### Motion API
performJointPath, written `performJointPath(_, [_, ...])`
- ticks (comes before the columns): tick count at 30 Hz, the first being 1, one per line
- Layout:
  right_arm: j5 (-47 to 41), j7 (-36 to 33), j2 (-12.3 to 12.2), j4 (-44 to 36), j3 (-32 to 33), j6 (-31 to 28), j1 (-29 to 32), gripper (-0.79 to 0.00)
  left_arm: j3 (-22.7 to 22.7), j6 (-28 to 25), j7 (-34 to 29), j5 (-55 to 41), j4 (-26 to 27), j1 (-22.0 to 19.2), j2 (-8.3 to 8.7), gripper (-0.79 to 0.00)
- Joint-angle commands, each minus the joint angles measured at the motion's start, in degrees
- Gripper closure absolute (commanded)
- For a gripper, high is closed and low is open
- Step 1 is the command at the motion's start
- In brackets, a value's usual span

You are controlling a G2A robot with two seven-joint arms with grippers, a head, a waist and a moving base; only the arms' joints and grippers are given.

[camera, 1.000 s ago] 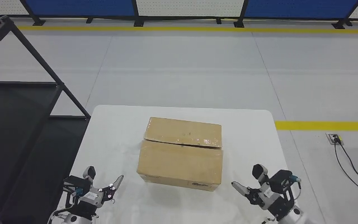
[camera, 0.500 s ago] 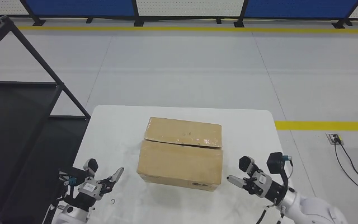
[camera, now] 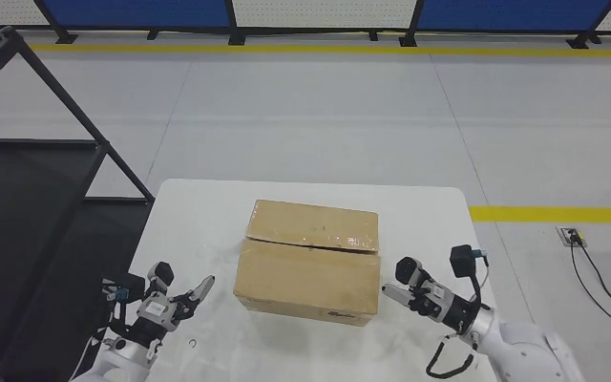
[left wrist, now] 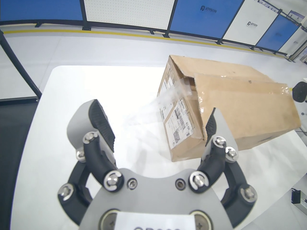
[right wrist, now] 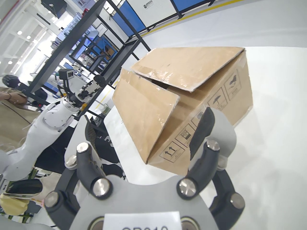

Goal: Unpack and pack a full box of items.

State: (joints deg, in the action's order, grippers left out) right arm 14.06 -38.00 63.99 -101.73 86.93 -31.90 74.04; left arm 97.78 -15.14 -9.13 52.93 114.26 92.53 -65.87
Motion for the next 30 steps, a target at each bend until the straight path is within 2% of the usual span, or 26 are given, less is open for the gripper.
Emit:
performJointPath(1, [-2.94, -2.53, -0.10, 1.76, -0.79, 0.31, -2.23, -0.785, 0.01, -0.65, -0.57, -1.33, -0.10, -0.44, 0.01, -0.785])
performJointPath(6, [-7.30, -6.17, -0.22, 5.69, -2.73, 1.03, -6.23, -0.785, 0.43, -1.30, -0.88, -3.41, -0.18, -0.66, 0.02, -0.785])
performJointPath(16, [-14.54, -11.25, -0.49, 9.25, -5.30, -0.33, -9.58, -0.785, 0.96, -2.53, -0.29, -4.50, -0.85, -0.47, 0.05, -0.785])
performJointPath(30, [-25.66, -19.71, -1.83, 6.25, -4.09, -8.22, -7.19, -0.785, 0.14, -2.47, 0.40, -4.28, -0.94, -0.21, -0.04, -0.785])
